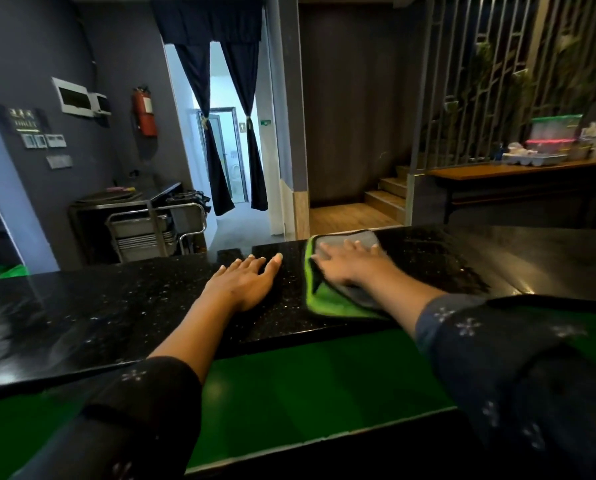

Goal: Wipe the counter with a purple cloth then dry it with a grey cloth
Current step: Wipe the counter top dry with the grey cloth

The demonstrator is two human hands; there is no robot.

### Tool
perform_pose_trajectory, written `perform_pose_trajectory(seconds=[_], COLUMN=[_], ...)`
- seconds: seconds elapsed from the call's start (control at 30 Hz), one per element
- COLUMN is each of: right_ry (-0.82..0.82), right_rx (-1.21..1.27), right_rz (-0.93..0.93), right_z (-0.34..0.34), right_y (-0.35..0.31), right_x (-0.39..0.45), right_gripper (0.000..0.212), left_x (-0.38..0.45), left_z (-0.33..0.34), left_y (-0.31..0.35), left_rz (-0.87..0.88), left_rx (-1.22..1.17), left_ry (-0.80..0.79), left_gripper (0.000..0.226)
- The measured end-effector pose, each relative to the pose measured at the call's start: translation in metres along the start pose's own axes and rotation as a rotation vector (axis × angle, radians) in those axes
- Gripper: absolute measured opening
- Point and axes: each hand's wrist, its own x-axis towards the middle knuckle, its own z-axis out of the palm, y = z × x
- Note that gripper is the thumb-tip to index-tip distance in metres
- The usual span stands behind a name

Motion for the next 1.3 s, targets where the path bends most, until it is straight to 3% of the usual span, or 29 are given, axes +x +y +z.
perform_pose_trajectory(seconds=[0.1,0.2,0.3,0.4,0.53,0.7,0.97,1.17,1.3], right_ry=[-0.036,-0.07,-0.042,0.001,0.008,-0.005,-0.006,-0.02,-0.031], right_rx=[0.014,0.018,0.046,0.034,0.046,0.034,0.011,-0.023,0.009], right_rz=[-0.18,-0.265,-0.117,0.098,0.104,-0.005,0.147,-0.125,-0.188], right_z=[0.006,0.005,-0.001,-0.013,-0.013,-0.003,-0.017,-0.007,-0.011], right_y=[-0.026,0.008,0.08,0.128,0.125,0.148,0.151,0.047,0.058], right_x=[-0.029,-0.067,-0.083,-0.082,-0.089,-0.122,-0.019,0.048,0.073], right_gripper=[0.066,0.063,0.063,0.067,0.067,0.063,0.069,0.069,0.067], left_x=[0.001,-0.006,-0.024,-0.032,-0.025,-0.001,0.009,0.017,0.017], left_z=[-0.003,-0.005,-0.005,-0.016,-0.021,0.002,0.013,0.015,0.013], left_y=[-0.005,0.0,0.012,0.046,0.093,0.098,0.096,0.092,0.091], left_rz=[-0.002,0.003,-0.02,0.087,0.098,0.037,0.048,0.079,0.078], left_rx=[-0.043,-0.074,0.057,0.196,-0.051,-0.032,-0.03,0.027,0.002], left_ry=[-0.016,0.009,0.178,0.27,0.097,-0.043,-0.048,-0.036,-0.023], left_gripper=[0.077,0.079,0.078,0.074,0.079,0.077,0.071,0.056,0.056])
